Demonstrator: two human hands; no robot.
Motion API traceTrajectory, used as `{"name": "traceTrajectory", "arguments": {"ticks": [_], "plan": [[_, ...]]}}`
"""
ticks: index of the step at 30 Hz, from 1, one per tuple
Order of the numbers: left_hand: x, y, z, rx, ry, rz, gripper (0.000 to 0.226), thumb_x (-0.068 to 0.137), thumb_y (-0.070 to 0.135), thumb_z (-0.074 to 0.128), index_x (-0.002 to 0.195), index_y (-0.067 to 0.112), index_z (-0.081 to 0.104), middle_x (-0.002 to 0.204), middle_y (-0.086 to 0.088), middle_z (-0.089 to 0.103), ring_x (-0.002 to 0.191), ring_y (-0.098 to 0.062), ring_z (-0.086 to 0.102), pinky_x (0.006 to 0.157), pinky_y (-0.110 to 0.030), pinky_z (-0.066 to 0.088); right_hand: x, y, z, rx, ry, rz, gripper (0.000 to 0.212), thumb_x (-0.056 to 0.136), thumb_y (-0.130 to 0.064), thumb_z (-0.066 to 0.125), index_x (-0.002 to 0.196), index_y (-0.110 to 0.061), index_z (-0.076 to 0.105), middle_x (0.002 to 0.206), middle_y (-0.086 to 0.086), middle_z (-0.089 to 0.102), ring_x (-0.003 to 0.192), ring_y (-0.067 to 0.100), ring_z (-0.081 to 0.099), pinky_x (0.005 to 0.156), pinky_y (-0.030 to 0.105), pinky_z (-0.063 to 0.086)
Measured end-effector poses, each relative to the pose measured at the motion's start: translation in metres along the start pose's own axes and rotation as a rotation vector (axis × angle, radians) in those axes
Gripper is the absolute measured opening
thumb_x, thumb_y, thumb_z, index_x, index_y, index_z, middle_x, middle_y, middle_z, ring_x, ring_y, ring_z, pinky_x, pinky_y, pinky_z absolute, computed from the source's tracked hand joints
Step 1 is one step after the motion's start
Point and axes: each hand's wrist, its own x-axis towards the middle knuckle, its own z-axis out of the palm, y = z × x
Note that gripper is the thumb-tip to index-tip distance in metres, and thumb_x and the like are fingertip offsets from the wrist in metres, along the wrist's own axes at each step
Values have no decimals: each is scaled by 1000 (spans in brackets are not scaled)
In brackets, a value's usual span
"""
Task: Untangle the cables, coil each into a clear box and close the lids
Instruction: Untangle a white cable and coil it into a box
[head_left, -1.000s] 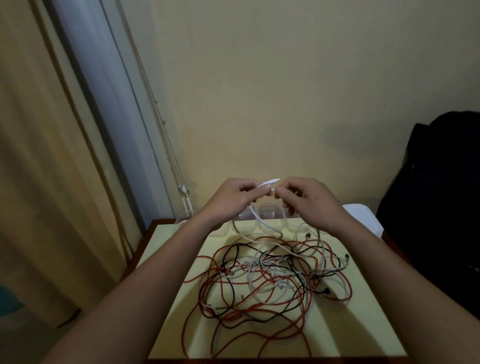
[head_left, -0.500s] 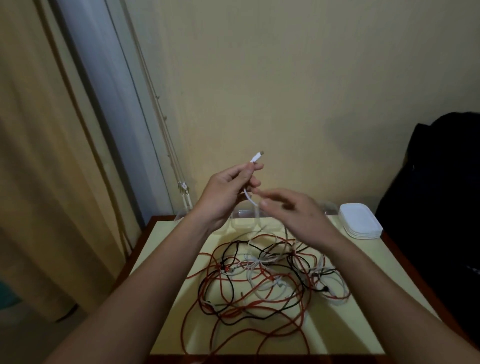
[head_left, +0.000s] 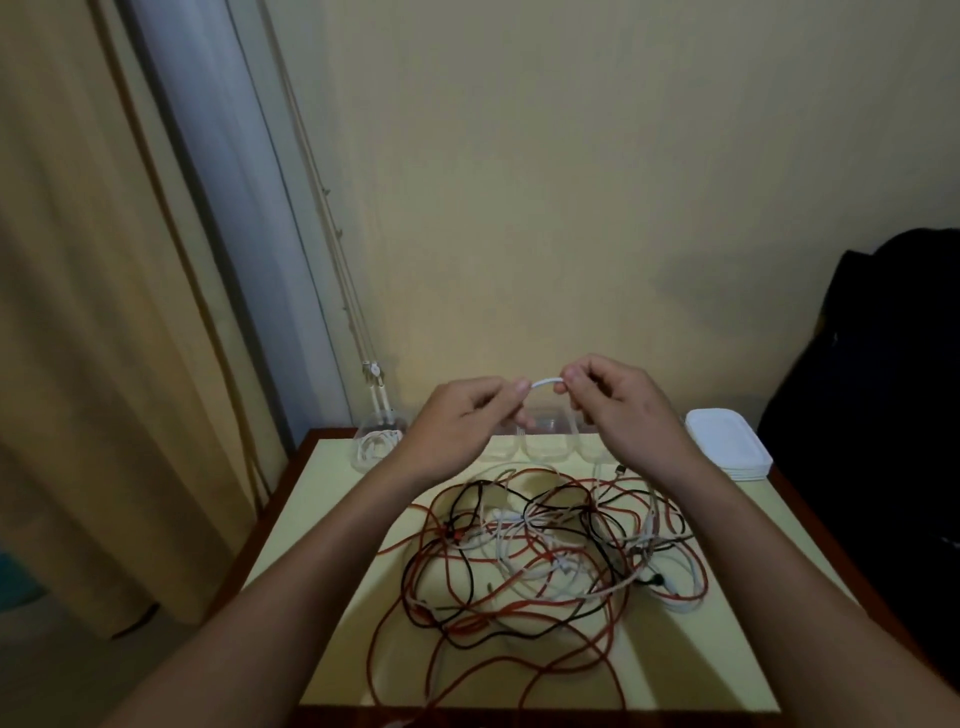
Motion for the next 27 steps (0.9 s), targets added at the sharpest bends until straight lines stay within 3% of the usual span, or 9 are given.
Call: {"name": "traceTrajectory", "arguments": {"ticks": [2, 5, 9, 14, 17, 20, 23, 27], "plan": [[0, 9, 4, -253, -36, -83, 40, 104, 38, 48, 76, 11, 59, 56, -2, 54, 58, -19, 51, 67, -29, 48, 2, 0, -3, 3, -8, 13, 26, 103, -30, 54, 85, -21, 70, 66, -11, 55, 57, 0, 45, 59, 27, 37], [4, 19, 8, -758, -13, -262, 37, 104, 35, 47, 72, 16, 49, 52, 4, 20, 47, -13, 15, 43, -23, 20, -3, -2, -4, 57, -25, 24, 29, 103, -35, 55, 86, -15, 69, 60, -15, 52, 55, -1, 42, 56, 21, 35], [4, 23, -7, -1331, -2, -321, 35, 101, 24, 42, 69, 16, 51, 44, 9, 22, 41, -8, 9, 39, -22, 9, -15, 6, -7, 117, 0, 69, 23, 101, -30, 59, 91, -10, 66, 63, -11, 46, 53, -2, 39, 51, 11, 33], [-9, 19, -35, -1605, 142, -292, 23, 94, 17, 41, 81, 11, 59, 52, 8, 27, 44, -8, 20, 43, -22, 19, -36, 31, -11, 100, 77, 161, 10, 97, -26, 66, 90, -19, 66, 74, -4, 61, 62, 2, 51, 57, 13, 41], [-15, 16, -36, -1582, 208, -294, 28, 99, 15, 37, 92, 8, 63, 60, 7, 38, 51, -9, 31, 48, -21, 28, -45, 43, -6, -31, 145, 169, 10, 95, -27, 69, 85, -26, 68, 82, -5, 68, 74, 7, 60, 66, 26, 46], [-18, 12, -28, -1409, 279, -293, 22, 104, 12, 41, 104, 5, 63, 70, 2, 57, 57, -9, 51, 54, -18, 43, -53, 46, 1, -206, 169, 43, 17, 95, -24, 68, 79, -28, 66, 77, -12, 67, 66, 2, 58, 63, 27, 43], [-21, 8, -20, -1134, 312, -251, 22, 105, 13, 46, 110, 0, 63, 85, -9, 71, 75, -15, 68, 66, -21, 56, -58, 42, 7, -419, 115, -208, 17, 98, -22, 61, 82, -23, 65, 77, -14, 64, 73, 11, 57, 68, 33, 43], [-31, 12, -9, -692, 299, -216, 26, 105, 20, 47, 112, 2, 65, 94, -12, 76, 91, -22, 73, 82, -29, 56, -61, 22, 10, -546, 60, -398, 29, 98, -39, 45, 84, -23, 64, 80, -13, 60, 78, 15, 48, 70, 33, 31]]}}
